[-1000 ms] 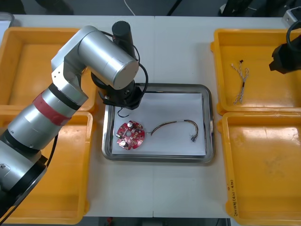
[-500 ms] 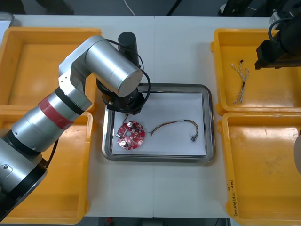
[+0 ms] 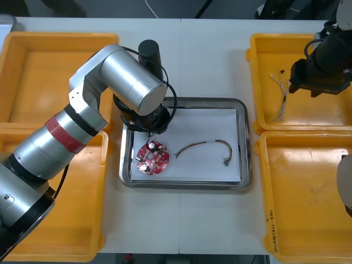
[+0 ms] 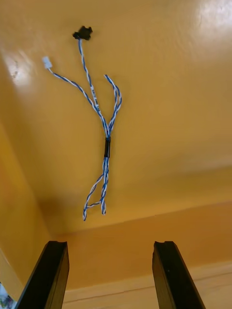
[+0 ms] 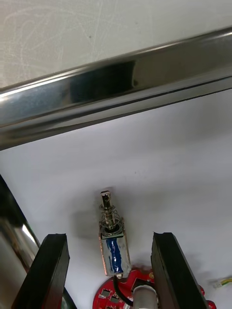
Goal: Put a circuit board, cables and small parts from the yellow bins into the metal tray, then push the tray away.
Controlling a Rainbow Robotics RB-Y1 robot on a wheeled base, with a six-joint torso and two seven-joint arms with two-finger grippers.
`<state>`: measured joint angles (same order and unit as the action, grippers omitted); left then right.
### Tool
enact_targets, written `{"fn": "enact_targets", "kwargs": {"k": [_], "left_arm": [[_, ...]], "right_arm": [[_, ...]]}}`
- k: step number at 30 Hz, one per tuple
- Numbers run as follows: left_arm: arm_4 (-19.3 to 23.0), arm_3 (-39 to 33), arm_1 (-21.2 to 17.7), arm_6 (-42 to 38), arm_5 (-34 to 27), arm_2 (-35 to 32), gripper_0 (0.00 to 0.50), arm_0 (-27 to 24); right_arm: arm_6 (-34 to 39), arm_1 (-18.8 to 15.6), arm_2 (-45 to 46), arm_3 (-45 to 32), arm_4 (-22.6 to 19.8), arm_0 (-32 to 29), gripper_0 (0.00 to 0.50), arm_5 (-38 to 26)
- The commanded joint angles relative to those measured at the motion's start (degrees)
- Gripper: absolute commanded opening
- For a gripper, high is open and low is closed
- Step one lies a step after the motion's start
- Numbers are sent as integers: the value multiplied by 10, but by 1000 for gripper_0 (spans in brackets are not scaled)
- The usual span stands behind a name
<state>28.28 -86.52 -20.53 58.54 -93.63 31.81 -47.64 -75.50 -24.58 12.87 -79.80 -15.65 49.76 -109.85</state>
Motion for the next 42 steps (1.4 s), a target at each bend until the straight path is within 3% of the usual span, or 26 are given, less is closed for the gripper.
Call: {"fn": "enact_targets", "kwargs": {"k": [1,14,32,38,41,42], "left_arm": [[1,-59,5,-41,-49,-39,500,4],[2,-165,-34,-56,-146,-114,500,4],[78,-176,-139,8,-146,-199,500,4],[85,-172,-165,86,-146,-228,500,4],[100,-161,-173,115,-140,-238,500,4],[122,-145,-180,144,-126,-250,500,4]], "right_arm": [[25,11,-13,-2,0,26,500,-1],[29,11,-13,23,1,25,500,-1],[24,11,-15,33,4,18,500,91],[26,11,-22,68,4,18,500,132],[26,11,-22,74,4,18,500,135],[25,11,-22,80,4,18,500,140]]}}
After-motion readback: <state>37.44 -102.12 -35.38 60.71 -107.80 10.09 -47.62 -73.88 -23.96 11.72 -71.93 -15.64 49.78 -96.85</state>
